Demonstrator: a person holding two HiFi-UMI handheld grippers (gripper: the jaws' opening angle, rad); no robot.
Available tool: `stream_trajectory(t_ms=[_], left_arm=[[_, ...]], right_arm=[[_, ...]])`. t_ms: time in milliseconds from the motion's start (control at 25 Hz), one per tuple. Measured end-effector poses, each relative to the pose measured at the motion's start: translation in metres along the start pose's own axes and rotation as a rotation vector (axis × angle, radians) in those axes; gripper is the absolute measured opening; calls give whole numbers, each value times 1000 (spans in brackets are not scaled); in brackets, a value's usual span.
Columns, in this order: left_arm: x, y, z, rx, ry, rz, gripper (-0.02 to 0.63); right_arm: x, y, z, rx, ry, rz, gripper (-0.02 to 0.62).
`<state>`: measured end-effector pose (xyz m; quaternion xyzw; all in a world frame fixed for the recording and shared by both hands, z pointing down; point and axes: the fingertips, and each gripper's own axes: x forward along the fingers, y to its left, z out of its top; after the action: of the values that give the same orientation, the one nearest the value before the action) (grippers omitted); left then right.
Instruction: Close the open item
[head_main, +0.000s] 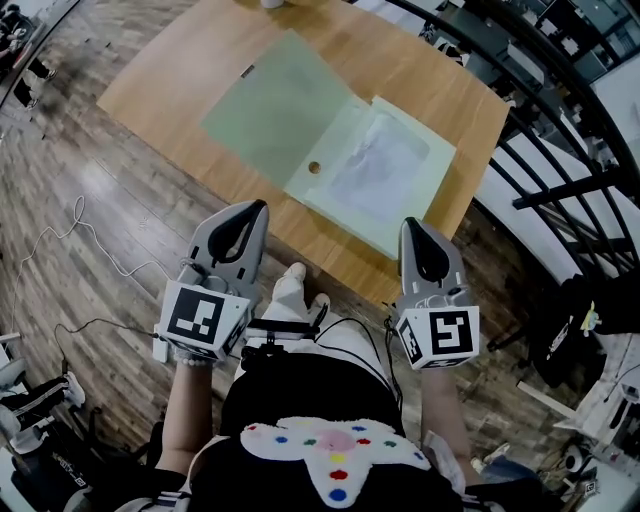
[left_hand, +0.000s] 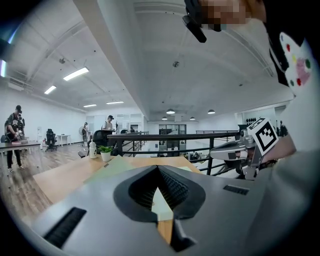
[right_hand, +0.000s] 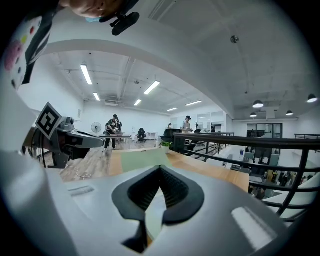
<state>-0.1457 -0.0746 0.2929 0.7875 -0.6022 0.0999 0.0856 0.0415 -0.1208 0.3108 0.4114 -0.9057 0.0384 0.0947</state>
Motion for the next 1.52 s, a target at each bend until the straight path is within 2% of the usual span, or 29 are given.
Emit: stream_trajectory(t_ms=[320, 520, 880, 1160, 1520], left_arm=[[26, 47, -12, -78, 13, 30, 6], [37, 70, -26, -199, 11, 42, 11], [64, 116, -76, -465, 24, 100, 147], [87, 139, -112, -559, 62, 114, 170], [114, 162, -151, -632, 107, 134, 201]], right_arm=[[42, 6, -3, -7, 38, 24, 8], [62, 9, -7, -13, 61, 42, 8], [92, 11, -20, -11, 99, 47, 8], [106, 13, -29, -1, 124, 31, 8], [110, 11, -47, 16, 170, 0, 8]])
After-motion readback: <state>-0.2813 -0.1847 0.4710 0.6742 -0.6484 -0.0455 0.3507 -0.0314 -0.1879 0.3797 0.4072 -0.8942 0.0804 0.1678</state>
